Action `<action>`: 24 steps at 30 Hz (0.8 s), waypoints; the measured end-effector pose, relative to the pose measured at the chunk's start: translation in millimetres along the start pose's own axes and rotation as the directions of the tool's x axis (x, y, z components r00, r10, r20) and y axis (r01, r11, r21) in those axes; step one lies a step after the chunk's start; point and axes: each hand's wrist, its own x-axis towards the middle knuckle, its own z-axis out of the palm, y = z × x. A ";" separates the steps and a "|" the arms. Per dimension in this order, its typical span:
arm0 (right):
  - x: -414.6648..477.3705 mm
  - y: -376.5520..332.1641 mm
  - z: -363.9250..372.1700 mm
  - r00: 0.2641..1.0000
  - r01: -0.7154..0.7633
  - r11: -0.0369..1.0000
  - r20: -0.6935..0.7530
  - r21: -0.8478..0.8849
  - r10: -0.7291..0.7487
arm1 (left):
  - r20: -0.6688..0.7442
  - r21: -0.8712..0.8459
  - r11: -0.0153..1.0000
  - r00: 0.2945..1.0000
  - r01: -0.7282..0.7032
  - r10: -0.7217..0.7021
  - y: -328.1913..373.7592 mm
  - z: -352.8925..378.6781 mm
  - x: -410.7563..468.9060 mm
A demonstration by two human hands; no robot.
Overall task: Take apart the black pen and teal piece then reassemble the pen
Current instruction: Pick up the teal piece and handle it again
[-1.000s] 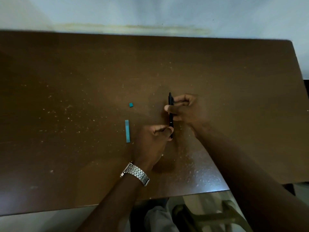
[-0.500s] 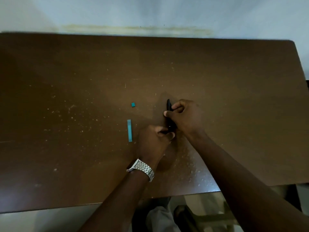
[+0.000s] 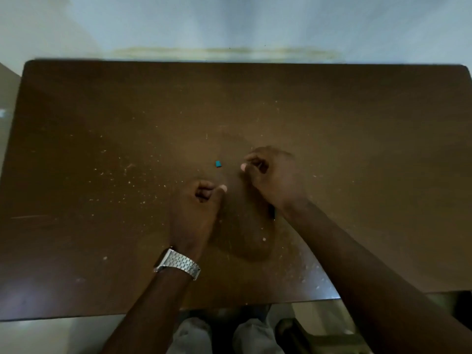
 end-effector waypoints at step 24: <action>15.4 -26.3 -2.3 0.935 -0.131 0.929 0.355 0.346 -0.001 | 0.003 -0.019 0.990 0.990 -0.140 0.140 -6.2 -13.9 -5.0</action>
